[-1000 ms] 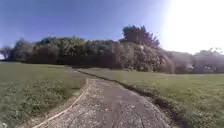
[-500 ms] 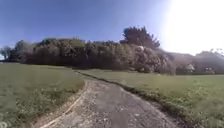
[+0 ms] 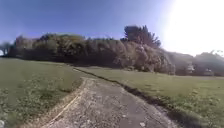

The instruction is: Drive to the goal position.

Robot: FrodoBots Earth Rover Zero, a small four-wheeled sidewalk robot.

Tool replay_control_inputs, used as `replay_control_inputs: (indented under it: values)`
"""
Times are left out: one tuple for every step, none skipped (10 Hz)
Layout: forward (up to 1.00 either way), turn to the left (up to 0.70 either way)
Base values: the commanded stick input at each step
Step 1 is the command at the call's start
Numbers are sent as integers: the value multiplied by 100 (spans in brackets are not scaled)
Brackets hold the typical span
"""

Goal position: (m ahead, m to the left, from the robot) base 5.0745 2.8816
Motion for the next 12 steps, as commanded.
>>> replay_control_inputs:
  values:
    - [50,0]
    - [50,0]
    - [50,0]
    - [50,0]
    - [50,0]
    - [50,0]
    - [50,0]
    - [50,0]
    - [50,0]
    - [50,0]
    - [50,0]
    - [50,0]
